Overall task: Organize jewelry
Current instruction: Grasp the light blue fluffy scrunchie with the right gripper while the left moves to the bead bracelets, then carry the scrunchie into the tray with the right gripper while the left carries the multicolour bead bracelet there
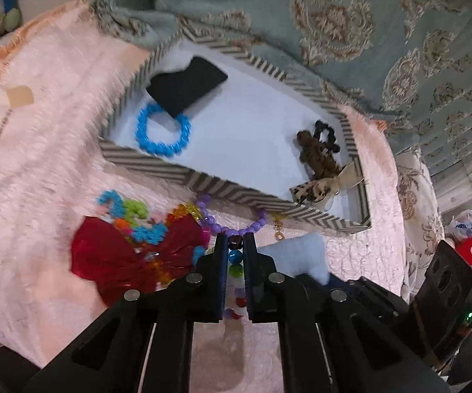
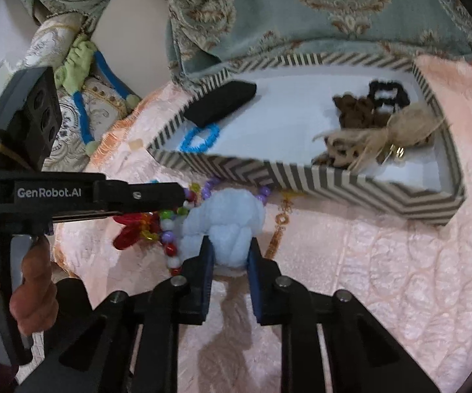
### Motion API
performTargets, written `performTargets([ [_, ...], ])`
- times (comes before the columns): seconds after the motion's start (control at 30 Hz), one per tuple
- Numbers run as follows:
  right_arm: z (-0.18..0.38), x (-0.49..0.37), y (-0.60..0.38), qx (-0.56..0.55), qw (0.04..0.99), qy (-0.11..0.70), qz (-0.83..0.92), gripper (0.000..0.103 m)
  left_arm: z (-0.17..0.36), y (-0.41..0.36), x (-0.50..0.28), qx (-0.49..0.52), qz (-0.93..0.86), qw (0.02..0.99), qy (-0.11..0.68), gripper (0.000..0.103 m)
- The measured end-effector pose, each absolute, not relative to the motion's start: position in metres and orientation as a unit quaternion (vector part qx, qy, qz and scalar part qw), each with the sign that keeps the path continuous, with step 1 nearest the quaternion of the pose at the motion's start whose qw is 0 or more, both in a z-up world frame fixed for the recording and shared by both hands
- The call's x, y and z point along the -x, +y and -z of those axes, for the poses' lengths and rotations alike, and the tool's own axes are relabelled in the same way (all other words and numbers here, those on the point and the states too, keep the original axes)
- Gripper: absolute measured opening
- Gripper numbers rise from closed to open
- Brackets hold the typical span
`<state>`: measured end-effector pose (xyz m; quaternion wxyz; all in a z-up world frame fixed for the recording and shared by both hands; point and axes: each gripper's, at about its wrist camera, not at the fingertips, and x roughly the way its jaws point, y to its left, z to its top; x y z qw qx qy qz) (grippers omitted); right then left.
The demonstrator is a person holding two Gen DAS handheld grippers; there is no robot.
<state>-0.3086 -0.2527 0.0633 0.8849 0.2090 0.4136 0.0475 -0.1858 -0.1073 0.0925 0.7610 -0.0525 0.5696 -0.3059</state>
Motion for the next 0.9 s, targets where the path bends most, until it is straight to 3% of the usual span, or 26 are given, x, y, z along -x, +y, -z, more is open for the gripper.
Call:
performTargets([
  [0.37, -0.119, 0.340, -0.275, -0.200, 0.905, 0.375, -0.025, 0.019, -0.154, -0.093, 0.192, 0.056, 0.323, 0.786, 0.523, 0.000],
  [0.9, -0.151, 0.361, -0.292, -0.191, 0.917, 0.351, -0.001, 0.019, -0.192, -0.097, 0.193, 0.012, 0.306, 0.821, 0.482, 0.000],
])
